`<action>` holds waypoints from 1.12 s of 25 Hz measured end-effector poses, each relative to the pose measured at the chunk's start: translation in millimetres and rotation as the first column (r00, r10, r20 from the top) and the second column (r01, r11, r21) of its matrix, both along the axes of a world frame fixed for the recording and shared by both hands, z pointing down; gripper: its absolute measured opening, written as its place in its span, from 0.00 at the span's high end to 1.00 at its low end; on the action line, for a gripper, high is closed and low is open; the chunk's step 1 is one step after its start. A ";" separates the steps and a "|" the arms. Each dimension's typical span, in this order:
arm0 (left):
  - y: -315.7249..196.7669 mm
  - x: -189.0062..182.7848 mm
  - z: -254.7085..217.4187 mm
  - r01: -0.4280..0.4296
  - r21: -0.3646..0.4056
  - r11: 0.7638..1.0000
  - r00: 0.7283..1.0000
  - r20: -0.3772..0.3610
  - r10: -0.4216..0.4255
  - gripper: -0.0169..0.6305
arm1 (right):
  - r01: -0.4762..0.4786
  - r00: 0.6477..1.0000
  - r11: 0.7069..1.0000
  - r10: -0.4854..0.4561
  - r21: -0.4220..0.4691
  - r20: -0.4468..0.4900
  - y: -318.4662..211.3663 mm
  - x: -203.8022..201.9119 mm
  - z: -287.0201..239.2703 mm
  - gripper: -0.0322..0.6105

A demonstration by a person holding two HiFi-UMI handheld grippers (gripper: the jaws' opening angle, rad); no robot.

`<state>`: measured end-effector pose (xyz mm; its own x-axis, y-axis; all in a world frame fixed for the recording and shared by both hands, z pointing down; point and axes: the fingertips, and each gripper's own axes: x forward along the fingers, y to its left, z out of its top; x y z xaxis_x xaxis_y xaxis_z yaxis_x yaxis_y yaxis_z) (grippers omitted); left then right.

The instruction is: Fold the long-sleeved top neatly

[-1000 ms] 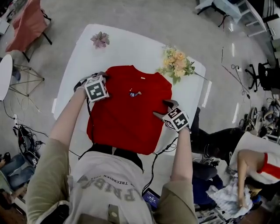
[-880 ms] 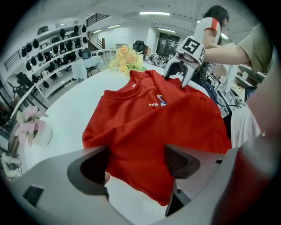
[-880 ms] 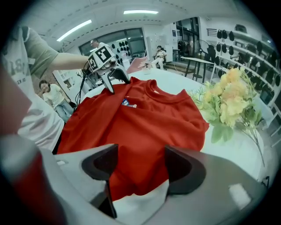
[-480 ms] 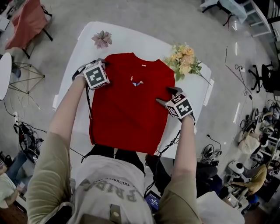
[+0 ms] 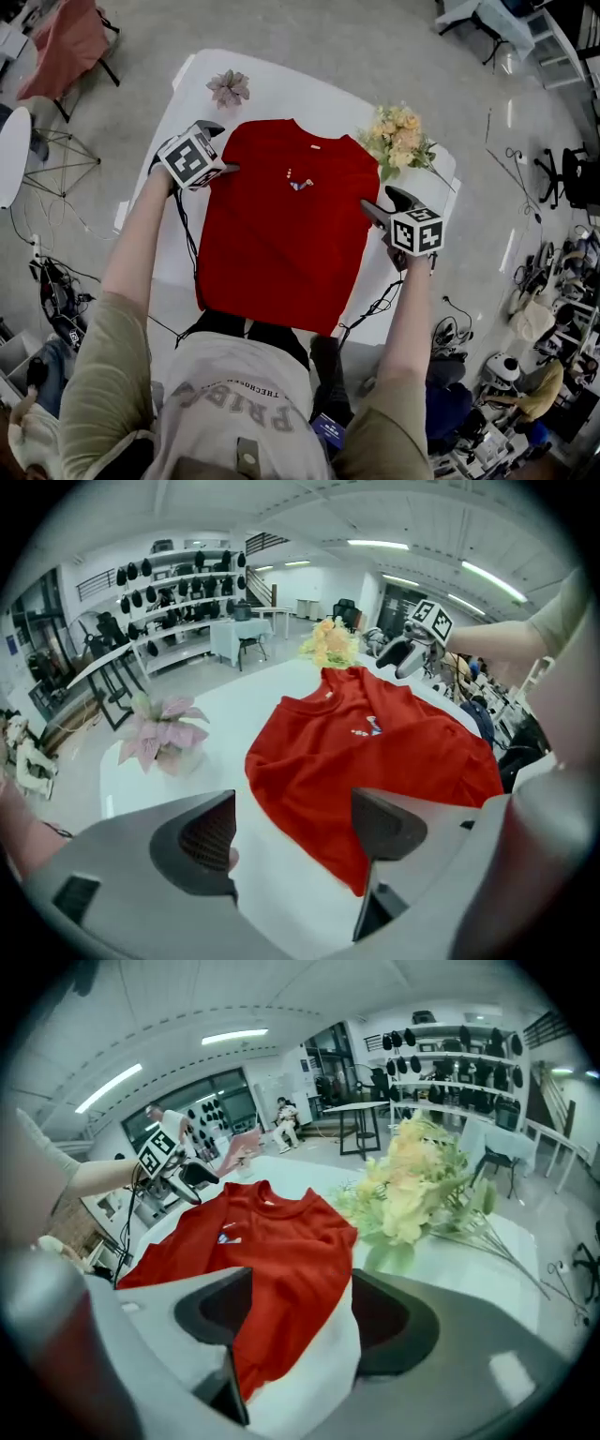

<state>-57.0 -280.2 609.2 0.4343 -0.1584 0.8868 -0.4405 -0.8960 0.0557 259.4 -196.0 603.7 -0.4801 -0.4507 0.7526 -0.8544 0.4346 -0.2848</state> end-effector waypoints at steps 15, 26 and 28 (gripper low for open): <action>-31.9 0.3 33.0 0.066 -0.109 0.992 0.997 0.040 -0.062 0.46 | -0.023 0.992 0.988 0.003 -0.155 -0.126 -19.4 20.0 39.9 0.50; -32.9 7.9 28.7 0.007 -0.117 0.993 1.000 0.026 -0.004 0.58 | -0.053 0.998 0.992 0.057 -0.111 0.035 -46.2 6.5 20.4 0.55; -33.4 6.2 28.8 0.016 -0.122 0.992 1.000 0.021 -0.013 0.60 | -0.060 0.997 0.989 0.065 -0.135 0.030 -46.9 7.8 25.9 0.55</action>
<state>-50.7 -313.6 638.0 0.4144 -0.0547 0.9085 -0.4556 -0.8766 0.1550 267.2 -242.9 629.6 -0.4808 -0.3765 0.7919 -0.8674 0.3364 -0.3667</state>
